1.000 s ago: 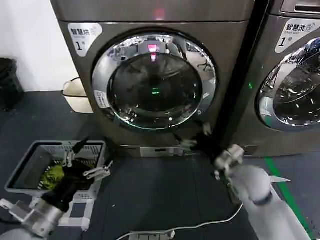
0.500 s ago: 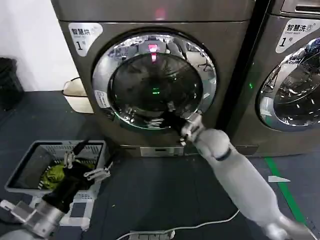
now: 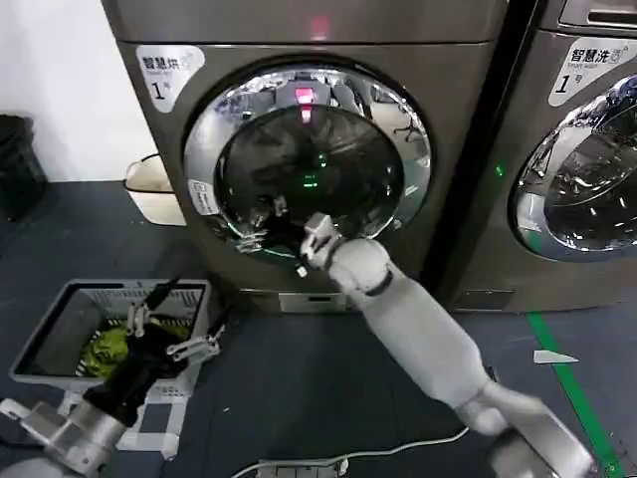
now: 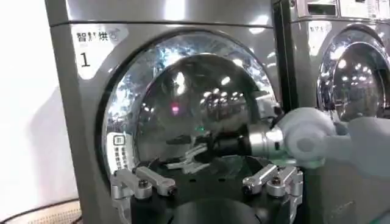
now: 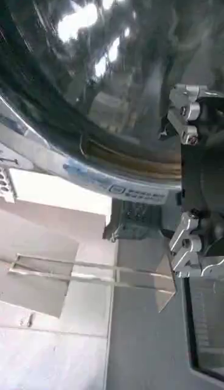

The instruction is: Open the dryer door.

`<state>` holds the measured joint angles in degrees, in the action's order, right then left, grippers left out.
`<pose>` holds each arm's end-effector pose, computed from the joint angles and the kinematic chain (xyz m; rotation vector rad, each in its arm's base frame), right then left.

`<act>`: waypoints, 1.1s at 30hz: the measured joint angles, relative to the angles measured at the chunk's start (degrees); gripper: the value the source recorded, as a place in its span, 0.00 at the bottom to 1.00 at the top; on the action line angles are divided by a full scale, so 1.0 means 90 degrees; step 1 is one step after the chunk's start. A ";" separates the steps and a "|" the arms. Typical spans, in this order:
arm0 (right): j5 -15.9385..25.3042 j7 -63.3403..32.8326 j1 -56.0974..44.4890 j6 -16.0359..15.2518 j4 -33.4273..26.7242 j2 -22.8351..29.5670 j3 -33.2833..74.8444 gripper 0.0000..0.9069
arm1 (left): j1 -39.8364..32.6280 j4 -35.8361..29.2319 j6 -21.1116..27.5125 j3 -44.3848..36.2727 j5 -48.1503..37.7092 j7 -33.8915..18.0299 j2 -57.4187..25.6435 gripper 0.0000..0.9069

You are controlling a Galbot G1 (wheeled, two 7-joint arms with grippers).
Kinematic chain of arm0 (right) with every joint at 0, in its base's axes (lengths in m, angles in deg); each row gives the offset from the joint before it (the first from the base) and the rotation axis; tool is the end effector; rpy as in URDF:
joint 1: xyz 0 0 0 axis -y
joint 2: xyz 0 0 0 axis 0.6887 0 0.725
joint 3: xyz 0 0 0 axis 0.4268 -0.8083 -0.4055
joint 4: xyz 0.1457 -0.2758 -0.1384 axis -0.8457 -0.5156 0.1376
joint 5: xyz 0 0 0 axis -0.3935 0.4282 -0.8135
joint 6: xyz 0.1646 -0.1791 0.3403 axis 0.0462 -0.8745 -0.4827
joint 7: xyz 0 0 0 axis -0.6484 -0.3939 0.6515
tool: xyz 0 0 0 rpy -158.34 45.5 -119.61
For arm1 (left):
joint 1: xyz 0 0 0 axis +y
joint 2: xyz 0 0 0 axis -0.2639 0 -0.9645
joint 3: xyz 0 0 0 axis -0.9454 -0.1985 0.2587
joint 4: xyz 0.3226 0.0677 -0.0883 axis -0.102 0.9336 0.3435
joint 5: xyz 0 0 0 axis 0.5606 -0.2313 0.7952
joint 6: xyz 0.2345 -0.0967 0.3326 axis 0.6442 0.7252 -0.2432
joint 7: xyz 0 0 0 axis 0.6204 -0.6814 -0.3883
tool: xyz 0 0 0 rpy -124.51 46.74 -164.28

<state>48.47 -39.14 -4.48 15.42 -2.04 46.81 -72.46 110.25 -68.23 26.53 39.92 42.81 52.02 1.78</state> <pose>0.5303 0.2257 -0.1475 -1.4963 2.6371 -0.2814 0.1967 0.0977 -0.1342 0.5856 3.0403 0.1878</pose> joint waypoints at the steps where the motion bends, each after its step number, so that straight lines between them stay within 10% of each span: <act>1: -0.0022 -0.0009 0.0044 0.0001 -0.0073 0.0054 -0.0009 1.00 | 0.0004 0.0000 0.0000 -0.0004 -0.0006 0.0001 0.0008 1.00; 33: -0.0529 0.0573 0.0838 0.0093 -0.1209 0.0674 -0.0479 1.00 | -0.0031 0.0204 -0.0077 0.0123 0.0021 0.0323 -0.0023 1.00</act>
<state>43.71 -33.98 3.06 16.26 -12.92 52.87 -76.77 109.97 -66.39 25.84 41.02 43.00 54.93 1.57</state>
